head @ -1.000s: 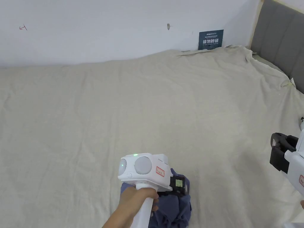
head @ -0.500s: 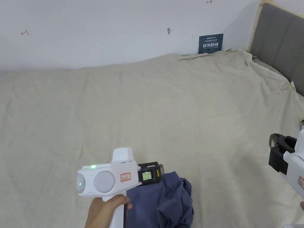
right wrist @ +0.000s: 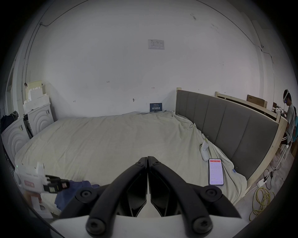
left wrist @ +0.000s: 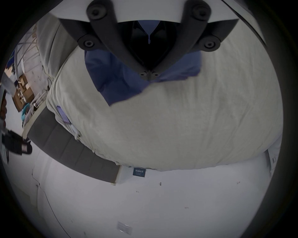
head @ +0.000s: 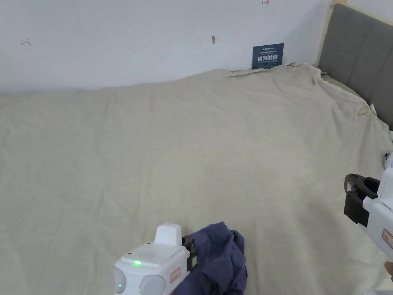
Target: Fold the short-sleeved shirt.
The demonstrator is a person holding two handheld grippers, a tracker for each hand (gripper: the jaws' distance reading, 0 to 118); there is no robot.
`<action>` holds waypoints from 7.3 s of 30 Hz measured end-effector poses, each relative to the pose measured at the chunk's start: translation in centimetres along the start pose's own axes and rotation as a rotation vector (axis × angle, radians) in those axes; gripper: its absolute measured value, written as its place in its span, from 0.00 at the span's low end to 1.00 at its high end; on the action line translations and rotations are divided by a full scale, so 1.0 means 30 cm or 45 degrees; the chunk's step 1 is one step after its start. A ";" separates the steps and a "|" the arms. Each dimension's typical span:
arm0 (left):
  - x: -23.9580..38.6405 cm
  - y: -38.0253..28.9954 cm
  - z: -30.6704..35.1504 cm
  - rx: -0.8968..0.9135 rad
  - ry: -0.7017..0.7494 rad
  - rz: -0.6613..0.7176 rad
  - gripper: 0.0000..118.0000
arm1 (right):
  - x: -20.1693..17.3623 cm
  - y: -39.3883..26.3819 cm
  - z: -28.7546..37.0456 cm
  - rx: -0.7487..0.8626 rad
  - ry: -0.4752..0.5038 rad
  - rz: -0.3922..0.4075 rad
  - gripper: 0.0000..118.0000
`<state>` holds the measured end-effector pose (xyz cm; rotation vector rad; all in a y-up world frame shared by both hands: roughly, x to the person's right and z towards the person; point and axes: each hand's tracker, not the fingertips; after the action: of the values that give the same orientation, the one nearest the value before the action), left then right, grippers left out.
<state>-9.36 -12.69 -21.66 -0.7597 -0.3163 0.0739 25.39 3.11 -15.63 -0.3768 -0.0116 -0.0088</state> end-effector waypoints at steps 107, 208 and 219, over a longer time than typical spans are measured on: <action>-0.338 -0.048 0.308 0.260 0.266 0.247 0.00 | -0.592 -0.643 -0.353 -0.321 0.171 0.098 0.00; -1.155 0.319 0.778 0.325 0.827 0.485 0.91 | -0.449 0.129 -0.136 0.231 0.214 0.103 0.00; -0.834 0.392 0.853 0.643 0.816 0.192 0.98 | -0.423 0.192 -0.104 0.312 0.226 0.108 0.00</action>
<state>-40.45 8.37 -18.73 -0.2738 0.3636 0.0461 12.81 7.39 -20.81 -0.1304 0.1772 0.0426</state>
